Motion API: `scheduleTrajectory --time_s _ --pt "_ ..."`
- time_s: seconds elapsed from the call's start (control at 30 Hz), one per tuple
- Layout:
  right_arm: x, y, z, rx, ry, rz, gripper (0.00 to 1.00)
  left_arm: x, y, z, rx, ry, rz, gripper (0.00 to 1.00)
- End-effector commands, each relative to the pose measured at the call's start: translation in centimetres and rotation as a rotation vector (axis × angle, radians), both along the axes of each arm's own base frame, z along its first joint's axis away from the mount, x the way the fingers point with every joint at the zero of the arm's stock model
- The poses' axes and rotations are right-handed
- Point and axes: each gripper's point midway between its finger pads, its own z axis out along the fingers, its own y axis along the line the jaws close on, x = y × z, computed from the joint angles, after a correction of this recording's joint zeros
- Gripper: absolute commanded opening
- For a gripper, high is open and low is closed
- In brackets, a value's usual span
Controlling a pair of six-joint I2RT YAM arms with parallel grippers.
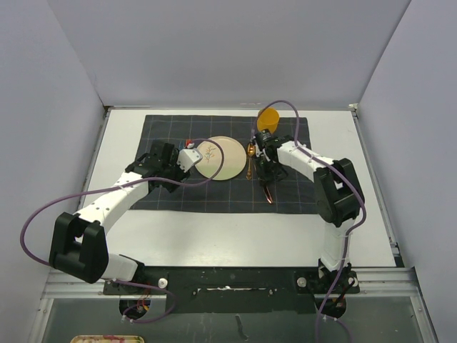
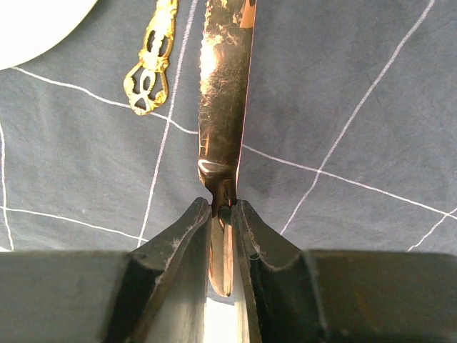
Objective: Set the dinner table for one person
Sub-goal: Adjust the knife on the napkin.
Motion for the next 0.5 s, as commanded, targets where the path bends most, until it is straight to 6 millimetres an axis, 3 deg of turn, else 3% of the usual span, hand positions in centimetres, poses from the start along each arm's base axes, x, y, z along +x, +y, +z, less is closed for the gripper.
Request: scheduleTrajectory --time_s 0.0,0.47 --pt "1.9 0.2 3.0 0.06 -0.076 -0.051 0.0 1.3 -0.8 1.8 -0.021 -0.047 -0.004 0.5" --pt "3.9 1.4 2.0 0.074 -0.033 -0.1 0.0 1.1 -0.7 1.5 -0.011 -0.05 -0.009 0.49"
